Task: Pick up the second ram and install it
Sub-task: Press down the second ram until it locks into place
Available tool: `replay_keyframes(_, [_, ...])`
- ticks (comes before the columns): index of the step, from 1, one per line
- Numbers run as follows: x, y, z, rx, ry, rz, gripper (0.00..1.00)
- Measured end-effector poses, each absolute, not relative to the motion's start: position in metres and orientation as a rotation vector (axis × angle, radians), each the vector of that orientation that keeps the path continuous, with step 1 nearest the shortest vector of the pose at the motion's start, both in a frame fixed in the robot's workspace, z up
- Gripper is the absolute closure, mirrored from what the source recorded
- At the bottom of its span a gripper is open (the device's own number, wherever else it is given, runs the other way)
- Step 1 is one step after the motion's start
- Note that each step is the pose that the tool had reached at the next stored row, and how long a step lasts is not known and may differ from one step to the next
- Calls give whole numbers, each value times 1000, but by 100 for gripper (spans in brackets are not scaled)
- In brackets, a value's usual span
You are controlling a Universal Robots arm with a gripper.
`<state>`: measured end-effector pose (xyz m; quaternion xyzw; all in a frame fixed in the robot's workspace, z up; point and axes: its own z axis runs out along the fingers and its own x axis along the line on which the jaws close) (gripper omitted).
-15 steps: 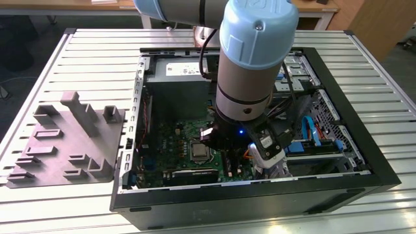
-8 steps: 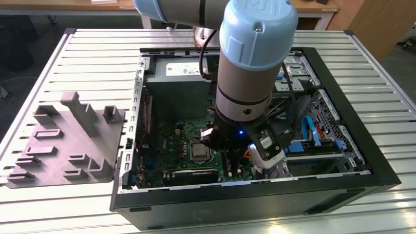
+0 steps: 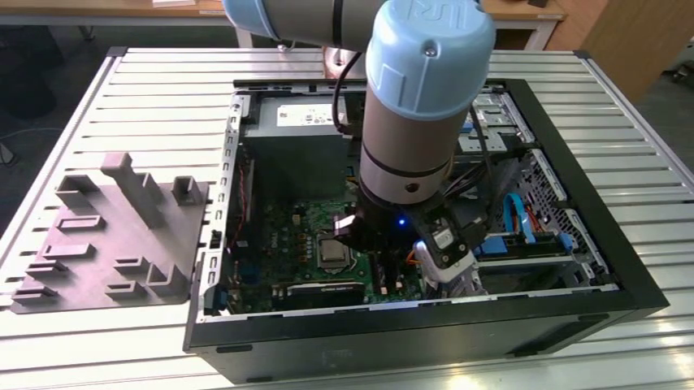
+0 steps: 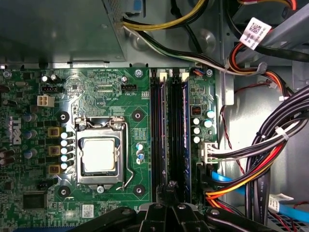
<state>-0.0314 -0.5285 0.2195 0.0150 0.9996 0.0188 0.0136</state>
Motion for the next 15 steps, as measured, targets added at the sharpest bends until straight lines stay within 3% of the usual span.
replay_keyframes(15, [-31,-528,219,47,3113,61,89])
